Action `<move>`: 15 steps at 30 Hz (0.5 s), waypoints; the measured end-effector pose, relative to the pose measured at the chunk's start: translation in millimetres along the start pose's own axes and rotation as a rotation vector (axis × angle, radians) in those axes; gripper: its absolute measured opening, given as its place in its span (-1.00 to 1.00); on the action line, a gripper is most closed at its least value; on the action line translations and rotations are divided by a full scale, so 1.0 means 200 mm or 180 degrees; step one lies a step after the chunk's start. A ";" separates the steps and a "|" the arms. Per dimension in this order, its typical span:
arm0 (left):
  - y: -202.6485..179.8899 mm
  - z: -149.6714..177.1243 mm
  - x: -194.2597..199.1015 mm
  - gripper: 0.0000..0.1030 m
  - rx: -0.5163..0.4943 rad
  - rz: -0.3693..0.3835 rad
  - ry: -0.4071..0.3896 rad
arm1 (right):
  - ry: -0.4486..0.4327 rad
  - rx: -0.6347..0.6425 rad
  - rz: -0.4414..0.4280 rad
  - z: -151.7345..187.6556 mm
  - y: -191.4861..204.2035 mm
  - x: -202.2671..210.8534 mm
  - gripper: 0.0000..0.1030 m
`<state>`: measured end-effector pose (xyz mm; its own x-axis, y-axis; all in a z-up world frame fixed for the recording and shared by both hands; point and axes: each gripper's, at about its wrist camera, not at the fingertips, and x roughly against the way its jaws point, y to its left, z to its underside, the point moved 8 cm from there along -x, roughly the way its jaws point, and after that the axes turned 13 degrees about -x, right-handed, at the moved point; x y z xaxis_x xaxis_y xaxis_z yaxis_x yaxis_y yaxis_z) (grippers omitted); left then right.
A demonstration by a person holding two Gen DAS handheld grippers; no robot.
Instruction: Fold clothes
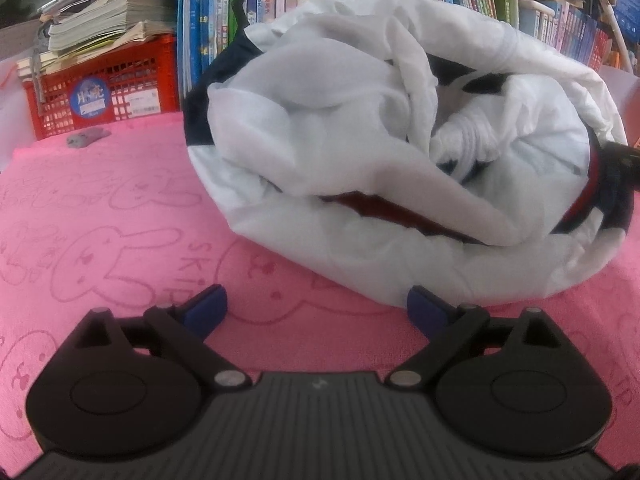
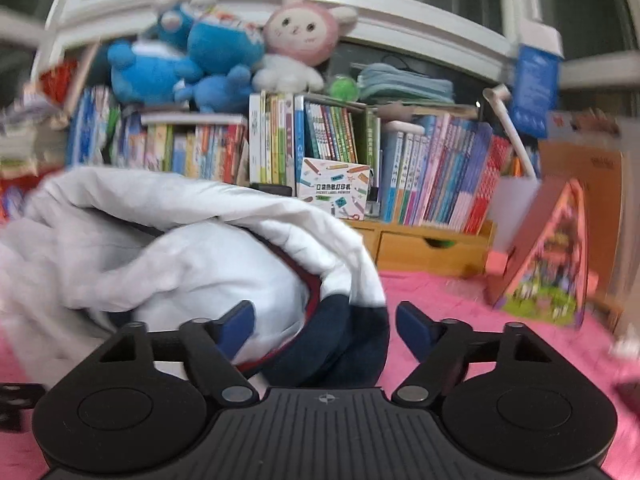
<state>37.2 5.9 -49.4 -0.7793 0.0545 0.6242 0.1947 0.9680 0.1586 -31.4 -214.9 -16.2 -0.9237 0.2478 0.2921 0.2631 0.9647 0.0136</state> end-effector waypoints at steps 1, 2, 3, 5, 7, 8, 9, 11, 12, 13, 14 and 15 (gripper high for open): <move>0.00 0.00 0.00 0.91 -0.0003 0.0000 0.0002 | 0.0000 0.0200 0.0061 -0.01 0.02 -0.06 0.47; 0.00 0.00 0.00 0.91 -0.0005 0.0000 0.0003 | 0.0012 0.0383 0.0133 -0.02 0.03 -0.12 0.46; 0.00 0.00 0.00 0.91 -0.0003 0.0000 0.0003 | 0.0049 0.0529 0.0225 -0.02 0.03 -0.20 0.47; 0.00 0.00 0.00 0.92 0.0006 0.0008 -0.0001 | 0.0125 0.0784 0.0403 -0.03 0.04 -0.36 0.47; 0.00 0.00 0.00 0.96 0.0019 0.0033 -0.0007 | 0.0181 0.0737 0.0497 -0.08 -0.02 -0.46 0.39; 0.00 0.00 -0.01 0.98 0.0014 0.0055 -0.0004 | 0.0145 0.0598 0.0453 -0.12 -0.05 -0.46 0.37; -0.01 0.00 -0.01 0.99 0.0004 0.0068 0.0001 | 0.0034 0.0410 0.0403 -0.18 -0.10 -0.42 0.37; -0.02 0.00 -0.01 1.00 -0.0042 0.0043 0.0020 | -0.0271 0.0128 0.0344 -0.30 -0.19 -0.30 0.44; -0.02 0.00 -0.01 1.00 -0.0048 0.0041 0.0020 | -0.0419 0.0074 0.0372 -0.35 -0.23 -0.25 0.46; -0.02 0.00 -0.01 1.00 -0.0047 0.0042 0.0016 | -0.0545 0.0024 0.0422 -0.39 -0.27 -0.21 0.50; -0.02 0.00 -0.01 1.00 -0.0018 0.0054 -0.0002 | -0.0634 -0.0041 0.0471 -0.41 -0.31 -0.17 0.56; -0.01 0.00 0.00 0.98 0.0029 0.0065 -0.0029 | -0.0615 -0.0138 0.0498 -0.42 -0.35 -0.15 0.56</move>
<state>36.9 4.3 -49.3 -0.7807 0.0765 0.6202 0.2053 0.9688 0.1390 0.6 -296.5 53.9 -0.9058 0.4103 0.1057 0.4149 0.9095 0.0247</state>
